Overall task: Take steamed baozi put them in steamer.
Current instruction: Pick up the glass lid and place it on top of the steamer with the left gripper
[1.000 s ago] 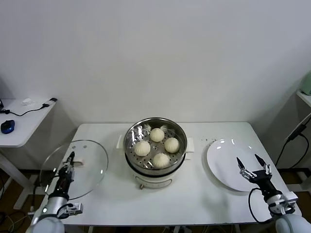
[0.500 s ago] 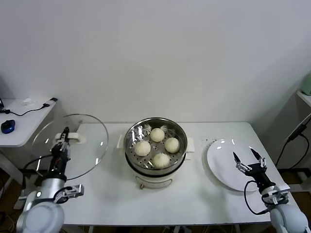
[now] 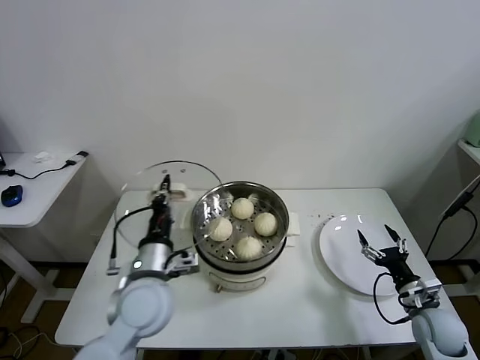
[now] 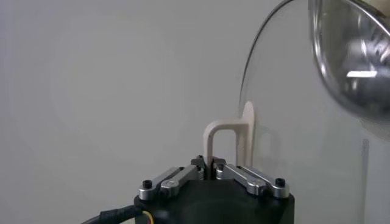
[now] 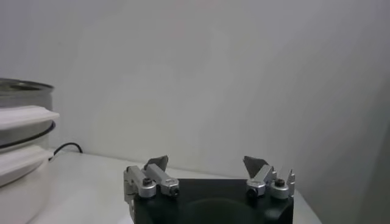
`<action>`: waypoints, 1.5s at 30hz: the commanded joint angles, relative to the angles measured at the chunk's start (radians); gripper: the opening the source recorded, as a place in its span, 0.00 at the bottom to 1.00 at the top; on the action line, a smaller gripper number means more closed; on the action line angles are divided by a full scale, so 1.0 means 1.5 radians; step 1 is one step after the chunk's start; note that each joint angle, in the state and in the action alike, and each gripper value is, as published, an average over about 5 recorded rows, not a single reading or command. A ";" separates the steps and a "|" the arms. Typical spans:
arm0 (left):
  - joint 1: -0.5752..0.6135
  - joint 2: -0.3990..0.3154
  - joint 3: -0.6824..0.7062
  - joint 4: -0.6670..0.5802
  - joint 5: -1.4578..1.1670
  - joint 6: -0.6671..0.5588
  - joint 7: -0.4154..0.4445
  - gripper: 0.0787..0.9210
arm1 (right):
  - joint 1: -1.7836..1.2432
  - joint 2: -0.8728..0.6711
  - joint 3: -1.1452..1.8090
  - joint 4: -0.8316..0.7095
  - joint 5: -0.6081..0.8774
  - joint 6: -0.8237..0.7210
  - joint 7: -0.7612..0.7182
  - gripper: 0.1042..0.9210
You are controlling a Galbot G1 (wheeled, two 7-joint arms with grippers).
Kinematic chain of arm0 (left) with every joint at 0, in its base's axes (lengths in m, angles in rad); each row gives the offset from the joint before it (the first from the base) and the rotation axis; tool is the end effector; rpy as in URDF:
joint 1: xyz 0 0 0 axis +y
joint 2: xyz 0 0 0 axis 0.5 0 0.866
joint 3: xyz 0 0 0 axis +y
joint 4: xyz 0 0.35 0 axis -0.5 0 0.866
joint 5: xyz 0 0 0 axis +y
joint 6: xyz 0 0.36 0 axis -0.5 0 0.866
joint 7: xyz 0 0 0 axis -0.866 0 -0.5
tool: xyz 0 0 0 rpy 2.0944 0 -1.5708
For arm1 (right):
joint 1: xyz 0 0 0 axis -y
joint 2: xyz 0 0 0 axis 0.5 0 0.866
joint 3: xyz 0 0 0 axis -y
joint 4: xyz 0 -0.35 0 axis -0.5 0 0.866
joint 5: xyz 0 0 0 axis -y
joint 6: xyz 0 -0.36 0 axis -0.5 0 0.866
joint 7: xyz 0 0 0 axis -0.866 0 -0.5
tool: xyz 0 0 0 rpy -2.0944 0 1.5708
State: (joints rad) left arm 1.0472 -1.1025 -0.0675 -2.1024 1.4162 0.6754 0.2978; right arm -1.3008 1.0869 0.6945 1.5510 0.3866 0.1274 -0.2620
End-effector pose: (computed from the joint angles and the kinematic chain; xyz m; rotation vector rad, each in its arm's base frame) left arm 0.2786 -0.0463 -0.2112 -0.2050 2.1712 2.2524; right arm 0.2712 -0.2203 -0.3674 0.1819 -3.0440 0.1742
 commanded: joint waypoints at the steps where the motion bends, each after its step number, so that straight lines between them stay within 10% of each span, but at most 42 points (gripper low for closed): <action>1: -0.119 -0.226 0.178 0.143 0.134 0.073 0.055 0.08 | -0.001 0.000 0.017 -0.013 -0.004 0.006 -0.005 0.88; 9: -0.108 -0.291 0.197 0.213 0.136 0.073 0.001 0.08 | -0.013 -0.006 0.040 -0.017 -0.001 0.013 -0.012 0.88; 45: -0.077 -0.266 0.142 0.265 0.130 0.071 -0.027 0.08 | -0.030 -0.010 0.061 -0.021 -0.004 0.024 -0.025 0.88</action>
State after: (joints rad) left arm 0.9314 -1.5010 0.1497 -1.7216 1.6170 0.7366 0.2721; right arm -1.3441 1.0724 0.7829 1.5198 0.3814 0.1620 -0.2987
